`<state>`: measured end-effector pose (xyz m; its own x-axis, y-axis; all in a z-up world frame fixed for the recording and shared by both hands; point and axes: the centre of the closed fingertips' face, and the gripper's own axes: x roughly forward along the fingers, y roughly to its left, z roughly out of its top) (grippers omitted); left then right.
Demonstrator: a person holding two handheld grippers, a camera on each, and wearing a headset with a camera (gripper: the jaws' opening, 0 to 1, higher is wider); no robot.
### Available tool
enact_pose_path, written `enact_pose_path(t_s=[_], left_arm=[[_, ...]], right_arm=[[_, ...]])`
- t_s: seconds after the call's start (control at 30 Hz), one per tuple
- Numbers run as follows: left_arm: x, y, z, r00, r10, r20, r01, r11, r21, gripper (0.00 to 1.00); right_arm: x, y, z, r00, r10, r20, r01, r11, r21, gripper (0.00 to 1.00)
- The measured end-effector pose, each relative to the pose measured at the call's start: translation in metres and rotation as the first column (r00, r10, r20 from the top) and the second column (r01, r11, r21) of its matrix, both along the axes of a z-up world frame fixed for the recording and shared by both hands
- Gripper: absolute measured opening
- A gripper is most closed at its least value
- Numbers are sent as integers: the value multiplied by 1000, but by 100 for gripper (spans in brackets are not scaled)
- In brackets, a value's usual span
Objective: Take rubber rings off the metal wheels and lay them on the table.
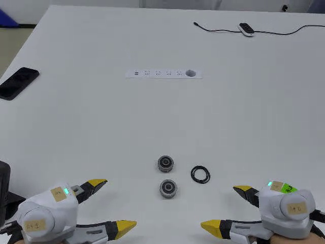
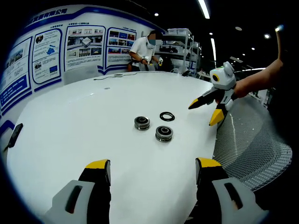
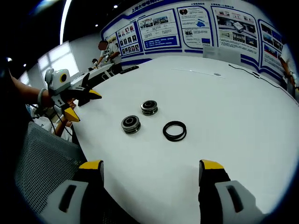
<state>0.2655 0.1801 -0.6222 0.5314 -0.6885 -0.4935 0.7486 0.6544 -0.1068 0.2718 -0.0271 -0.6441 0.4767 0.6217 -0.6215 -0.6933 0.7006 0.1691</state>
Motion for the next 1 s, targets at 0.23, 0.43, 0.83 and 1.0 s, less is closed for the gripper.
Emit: enact_pose_path(t_s=[0.23,0.43,0.83,1.0], left_arm=[[-3,1,3,1000,10,13,-10,1000,-30,83],[-4,4,5,999,33,24,-31,998,-55,88],[-8,3,5,999,38,16,-37,997,-63,90],[-5,3,6,999,43,17,-42,997,-64,90]], right_arm=[[-1,2,9,998,-5,62,2,999,46,93],[-3,6,12,995,5,100,-12,997,75,99],[3,6,18,992,-11,123,0,995,97,99],[5,5,19,992,-13,129,1,996,95,99]])
